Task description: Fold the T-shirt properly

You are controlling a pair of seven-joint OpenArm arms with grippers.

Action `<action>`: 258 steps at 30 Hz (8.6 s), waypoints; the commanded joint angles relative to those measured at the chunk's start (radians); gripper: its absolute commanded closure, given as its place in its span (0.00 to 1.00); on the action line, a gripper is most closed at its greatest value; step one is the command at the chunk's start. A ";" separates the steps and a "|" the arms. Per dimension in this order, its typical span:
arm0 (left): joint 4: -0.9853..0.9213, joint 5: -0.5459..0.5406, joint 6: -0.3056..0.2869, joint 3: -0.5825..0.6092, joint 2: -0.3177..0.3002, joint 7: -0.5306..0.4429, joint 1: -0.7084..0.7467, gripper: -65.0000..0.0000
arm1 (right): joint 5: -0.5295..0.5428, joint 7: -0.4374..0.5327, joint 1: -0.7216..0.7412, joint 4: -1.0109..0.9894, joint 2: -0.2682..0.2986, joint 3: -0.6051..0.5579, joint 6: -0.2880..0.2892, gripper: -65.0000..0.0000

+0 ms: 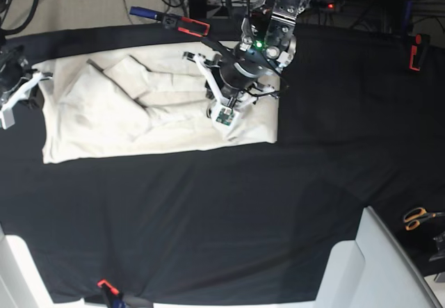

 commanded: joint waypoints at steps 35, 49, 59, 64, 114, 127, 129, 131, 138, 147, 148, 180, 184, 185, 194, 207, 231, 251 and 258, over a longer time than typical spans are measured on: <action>-0.086 -0.014 0.001 0.099 0.006 -0.020 -0.107 0.60 | 0.009 0.021 0.004 0.014 0.021 0.008 0.004 0.99; -0.108 -0.016 0.001 0.192 0.056 -0.020 -0.198 0.08 | 0.009 0.021 0.004 0.014 0.022 0.006 0.004 0.99; -0.086 -0.016 0.001 0.186 0.056 -0.013 -0.298 0.09 | 0.009 0.021 0.018 0.021 0.024 -0.057 0.004 1.00; 0.010 -0.014 0.001 0.092 -0.010 0.098 -0.233 0.42 | 0.009 0.021 0.012 0.095 0.016 -0.092 0.004 1.00; -0.146 -0.005 -0.006 -0.679 -0.561 -0.151 0.129 1.00 | 0.016 -0.183 -0.002 -0.002 -0.372 -0.371 0.004 0.42; -0.146 -0.005 -0.006 -0.690 -0.559 -0.151 0.127 1.00 | 0.016 -0.191 0.009 -0.008 -0.374 -0.373 0.004 0.97; -0.146 -0.005 -0.006 -0.690 -0.559 -0.151 0.126 1.00 | 0.016 -0.191 0.008 -0.013 -0.374 -0.373 0.004 0.99; -0.146 -0.005 -0.006 -0.692 -0.559 -0.151 0.124 1.00 | 0.016 -0.193 0.004 -0.013 -0.372 -0.373 0.004 0.99; -0.148 -0.005 -0.006 -0.690 -0.561 -0.152 0.127 1.00 | 0.015 -0.262 -0.031 0.073 -0.368 -0.367 -0.005 0.99; -0.148 -0.005 -0.006 -0.690 -0.562 -0.152 0.124 1.00 | 0.012 -0.300 -0.038 0.118 -0.352 -0.367 -0.063 0.99; -0.148 -0.005 -0.006 -0.690 -0.562 -0.152 0.124 1.00 | 0.012 -0.300 -0.038 0.116 -0.349 -0.367 -0.063 0.99; -0.020 -0.014 -0.006 -0.689 -0.473 -0.022 0.075 1.00 | 0.016 -0.426 0.021 0.408 -0.213 -0.379 -0.114 0.56; 0.113 -0.014 -0.007 -0.658 -0.356 0.263 -0.003 1.00 | 0.016 -0.483 0.075 0.406 -0.168 -0.377 -0.120 0.56; 0.139 -0.014 -0.007 -0.636 -0.330 0.294 -0.012 1.00 | 0.016 -0.495 0.084 0.406 -0.163 -0.377 -0.120 0.56; 0.056 -0.017 -0.007 -0.274 -0.218 0.309 -0.021 1.00 | 0.018 -0.523 0.077 0.405 -0.167 -0.193 -0.117 0.56; 0.076 -0.837 -0.044 -0.415 -0.432 0.306 -0.014 1.00 | 0.016 -0.549 0.038 0.402 -0.167 -0.152 -0.115 0.56; -0.275 -0.924 -0.337 -0.469 -0.258 0.230 -0.101 0.15 | 0.013 -0.549 0.024 0.402 -0.162 -0.147 -0.114 0.56; -0.493 -0.924 -0.332 -0.276 -0.225 0.093 -0.187 0.30 | 0.013 -0.549 0.023 0.402 -0.159 -0.146 -0.114 0.56; -0.496 -0.924 -0.332 -0.282 -0.229 0.092 -0.189 0.71 | 0.013 -0.547 0.014 0.402 -0.159 -0.146 -0.114 0.56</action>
